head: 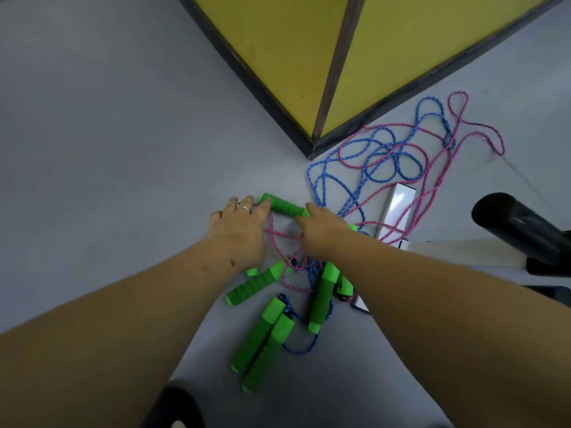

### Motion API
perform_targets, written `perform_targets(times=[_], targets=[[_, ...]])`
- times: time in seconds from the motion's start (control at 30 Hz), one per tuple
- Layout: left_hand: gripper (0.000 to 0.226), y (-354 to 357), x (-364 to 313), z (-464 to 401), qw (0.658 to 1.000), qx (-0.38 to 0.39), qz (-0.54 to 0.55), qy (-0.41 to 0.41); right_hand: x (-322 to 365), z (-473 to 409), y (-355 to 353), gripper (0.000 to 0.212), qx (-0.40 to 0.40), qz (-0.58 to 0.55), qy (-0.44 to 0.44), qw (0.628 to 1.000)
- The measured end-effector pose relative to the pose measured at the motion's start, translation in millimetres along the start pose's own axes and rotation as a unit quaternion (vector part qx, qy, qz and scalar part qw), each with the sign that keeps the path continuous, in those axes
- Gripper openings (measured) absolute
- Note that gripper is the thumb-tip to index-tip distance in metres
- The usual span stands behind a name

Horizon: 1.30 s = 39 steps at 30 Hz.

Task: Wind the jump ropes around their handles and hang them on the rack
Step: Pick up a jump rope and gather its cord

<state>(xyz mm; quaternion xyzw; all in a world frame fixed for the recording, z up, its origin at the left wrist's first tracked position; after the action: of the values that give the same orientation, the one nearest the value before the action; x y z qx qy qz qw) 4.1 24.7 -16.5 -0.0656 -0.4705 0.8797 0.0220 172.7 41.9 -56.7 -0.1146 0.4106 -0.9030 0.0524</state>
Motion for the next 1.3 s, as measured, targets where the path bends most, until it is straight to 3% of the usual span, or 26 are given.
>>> perform_targets(times=[0.13, 0.23, 0.37, 0.47, 0.63, 0.83, 0.93, 1.03, 1.17, 1.23, 1.3], targets=[[0.088, -1.1, -0.2, 3.4, 1.0, 0.014, -0.015, 0.003, -4.2, -9.8, 10.0, 0.06, 0.091, 0.044, 0.05, 0.994], [0.091, -8.5, -7.9, 5.1, 1.0, 0.005, -0.013, 0.018, -9.4, -10.9, 16.4, 0.054, 0.096, 0.064, 0.082, 0.99], [0.097, -22.4, -21.7, 10.0, 0.999, -0.02, -0.02, 0.04, -8.2, 5.8, 4.6, 0.038, -0.01, 0.046, 0.056, 0.997], [0.103, -42.6, -34.4, 18.6, 0.998, -0.034, -0.024, 0.053, -2.7, 31.6, -29.2, 0.033, -0.103, 0.028, -0.018, 0.994], [0.097, -101.0, -51.7, 48.2, 0.995, -0.07, -0.023, 0.065, 10.6, 103.6, -111.3, 0.023, -0.236, 0.002, -0.132, 0.963], [0.029, -209.2, -69.5, 134.8, 0.963, -0.244, -0.041, 0.106, 30.3, 227.4, -209.5, 0.029, -0.318, -0.163, -0.144, 0.923], [0.011, -269.6, -76.3, 193.1, 0.954, -0.268, -0.023, 0.134, 34.7, 282.7, -257.7, 0.038, -0.313, -0.267, -0.132, 0.902], [0.019, -330.9, -73.4, 247.7, 0.944, -0.309, 0.033, 0.113, 29.4, 323.5, -294.9, 0.007, -0.266, -0.343, -0.116, 0.893], [0.017, -411.7, -67.6, 321.1, 0.912, -0.392, 0.106, 0.054, 31.3, 375.1, -314.5, 0.027, -0.246, -0.418, -0.076, 0.871], [0.018, -436.2, -72.3, 355.7, 0.916, -0.386, 0.102, 0.036, 49.3, 403.8, -328.0, 0.023, -0.248, -0.487, -0.087, 0.833], [0.017, -441.9, -82.3, 379.7, 0.925, -0.357, 0.123, 0.043, 74.3, 432.7, -352.7, 0.016, -0.242, -0.581, -0.126, 0.766]])
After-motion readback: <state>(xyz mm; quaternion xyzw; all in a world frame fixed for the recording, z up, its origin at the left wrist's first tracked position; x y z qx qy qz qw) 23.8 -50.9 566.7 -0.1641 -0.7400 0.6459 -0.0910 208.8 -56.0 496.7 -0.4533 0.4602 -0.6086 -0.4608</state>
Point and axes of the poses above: each hand's wrist, its own z-axis away from the middle knuckle, its own y-axis out of the palm, x = y × z, the point moved 3 cm from there along -z, towards the middle knuckle, and after that the axes turned 2 degrees about -z, right-handed, at the moved point
